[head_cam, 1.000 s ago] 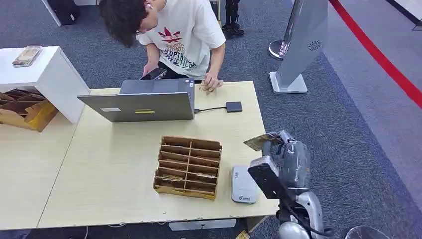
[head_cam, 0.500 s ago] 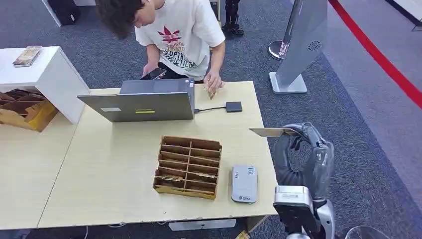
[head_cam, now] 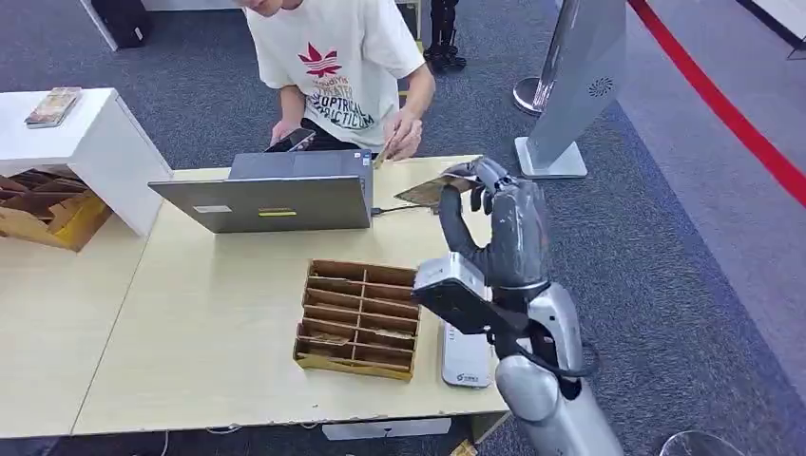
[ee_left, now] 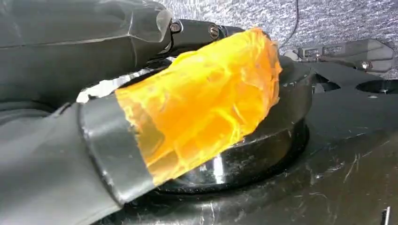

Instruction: Pass the card to the sensor for recognition and then transmit it.

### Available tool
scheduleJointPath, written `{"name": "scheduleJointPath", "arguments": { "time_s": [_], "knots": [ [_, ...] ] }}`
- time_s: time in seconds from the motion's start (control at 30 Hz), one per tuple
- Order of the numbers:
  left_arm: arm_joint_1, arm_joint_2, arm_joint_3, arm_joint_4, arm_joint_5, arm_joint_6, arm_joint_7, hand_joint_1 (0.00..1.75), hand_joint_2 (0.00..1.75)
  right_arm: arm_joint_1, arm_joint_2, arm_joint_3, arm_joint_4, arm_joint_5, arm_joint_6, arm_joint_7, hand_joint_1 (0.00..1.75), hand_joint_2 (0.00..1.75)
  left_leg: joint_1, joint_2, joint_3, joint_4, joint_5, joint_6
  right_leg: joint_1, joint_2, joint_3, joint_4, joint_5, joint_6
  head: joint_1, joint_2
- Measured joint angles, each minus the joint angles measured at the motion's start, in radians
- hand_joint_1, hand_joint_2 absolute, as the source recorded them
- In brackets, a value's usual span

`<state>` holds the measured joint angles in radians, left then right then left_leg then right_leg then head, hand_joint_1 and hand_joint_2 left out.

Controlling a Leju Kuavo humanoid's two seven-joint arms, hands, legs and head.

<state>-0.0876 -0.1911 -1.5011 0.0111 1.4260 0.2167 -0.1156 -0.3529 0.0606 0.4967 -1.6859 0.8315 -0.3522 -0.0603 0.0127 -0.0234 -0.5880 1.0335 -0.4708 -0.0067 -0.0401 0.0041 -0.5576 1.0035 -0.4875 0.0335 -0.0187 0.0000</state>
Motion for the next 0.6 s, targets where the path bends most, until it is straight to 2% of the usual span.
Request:
{"name": "scheduleJointPath", "arguments": {
  "time_s": [0.17, 0.27, 0.47, 0.6],
  "knots": [
    [-0.005, 0.009, 0.0, -0.008, -0.057, 0.003, 0.017, 0.0, 0.0, -0.122, 0.014, 0.004, 0.132, 0.066, 0.032, 0.06, 1.75, 1.75, 0.0, 0.0, 0.0, 0.0, 0.0, 0.0, 0.0, 0.0, 0.0, 0.0, 0.0, 0.0, 0.0, 0.0],
    [-0.008, 0.015, -0.001, -0.017, -0.078, 0.006, 0.026, 0.0, 0.0, -0.177, 0.022, 0.004, 0.207, 0.087, 0.041, 0.072, 1.75, 1.75, 0.0, 0.0, 0.0, 0.0, 0.0, -0.001, 0.0, 0.0, 0.0, 0.0, 0.0, 0.0, 0.0, 0.0],
    [-0.008, 0.02, -0.001, -0.025, -0.088, 0.008, 0.03, 0.0, 0.0, -0.221, 0.034, 0.005, 0.281, 0.104, 0.041, 0.085, 1.75, 1.75, 0.0, 0.0, 0.0, 0.0, 0.0, -0.001, 0.0, 0.0, 0.0, 0.0, 0.0, 0.0, 0.0, 0.0],
    [-0.012, 0.029, -0.001, -0.036, -0.129, 0.01, 0.041, 0.0, 0.0, -0.264, 0.037, 0.007, 0.342, 0.166, 0.045, 0.129, 1.75, 1.75, 0.0, 0.0, 0.0, 0.0, 0.0, -0.001, 0.0, 0.0, 0.0, 0.0, 0.0, 0.0, 0.0, 0.0]
  ]
}}
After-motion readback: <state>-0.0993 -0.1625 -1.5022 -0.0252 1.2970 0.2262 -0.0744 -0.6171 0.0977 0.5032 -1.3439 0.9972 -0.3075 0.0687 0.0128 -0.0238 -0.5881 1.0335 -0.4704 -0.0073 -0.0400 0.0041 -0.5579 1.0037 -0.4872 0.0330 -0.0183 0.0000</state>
